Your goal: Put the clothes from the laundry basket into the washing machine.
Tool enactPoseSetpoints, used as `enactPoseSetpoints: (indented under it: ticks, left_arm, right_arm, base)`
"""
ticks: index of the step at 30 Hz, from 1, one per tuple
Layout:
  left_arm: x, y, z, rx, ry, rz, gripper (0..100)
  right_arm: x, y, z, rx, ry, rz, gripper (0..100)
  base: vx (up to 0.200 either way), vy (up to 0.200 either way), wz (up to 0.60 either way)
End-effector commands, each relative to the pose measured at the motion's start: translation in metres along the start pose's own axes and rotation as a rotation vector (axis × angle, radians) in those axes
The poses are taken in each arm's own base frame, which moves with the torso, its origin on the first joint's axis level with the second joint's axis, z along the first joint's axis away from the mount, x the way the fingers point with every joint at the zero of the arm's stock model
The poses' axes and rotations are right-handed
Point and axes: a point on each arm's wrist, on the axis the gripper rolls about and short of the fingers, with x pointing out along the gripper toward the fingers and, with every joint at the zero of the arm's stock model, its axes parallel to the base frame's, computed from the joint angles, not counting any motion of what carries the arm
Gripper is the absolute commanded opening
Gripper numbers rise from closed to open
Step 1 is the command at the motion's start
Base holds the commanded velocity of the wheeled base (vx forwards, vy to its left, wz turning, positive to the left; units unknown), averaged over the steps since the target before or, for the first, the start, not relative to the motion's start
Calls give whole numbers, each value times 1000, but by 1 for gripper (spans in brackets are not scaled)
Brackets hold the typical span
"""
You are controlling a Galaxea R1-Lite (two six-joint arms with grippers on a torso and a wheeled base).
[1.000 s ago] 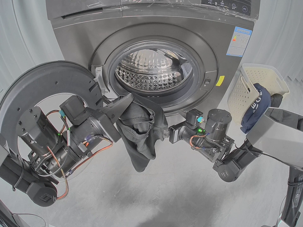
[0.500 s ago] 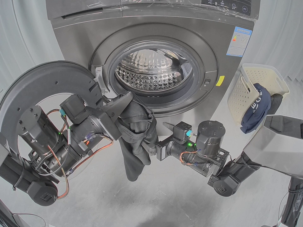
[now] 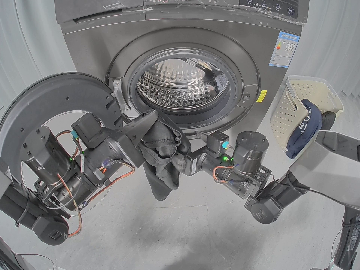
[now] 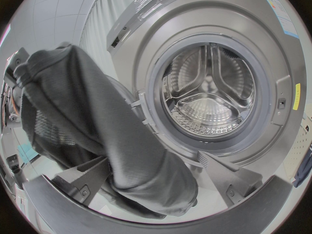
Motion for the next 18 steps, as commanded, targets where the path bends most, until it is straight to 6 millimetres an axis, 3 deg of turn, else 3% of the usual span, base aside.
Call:
enactPoseSetpoints:
  ticks: [1, 7, 18]
  left_arm:
    - [0, 0, 0, -1, 2, 0, 0]
    - [0, 0, 0, -5, 0, 0, 0]
    - [0, -1, 1, -8, -2, -3, 0]
  right_arm:
    - [2, -25, 0, -9, -9, -63, 100]
    - [-3, -44, 12, -19, -34, -106, 100]
    - [0, -43, 13, -26, -42, -103, 100]
  base:
    - [0, 0, 0]
    - [0, 0, 0]
    - [0, 0, 0]
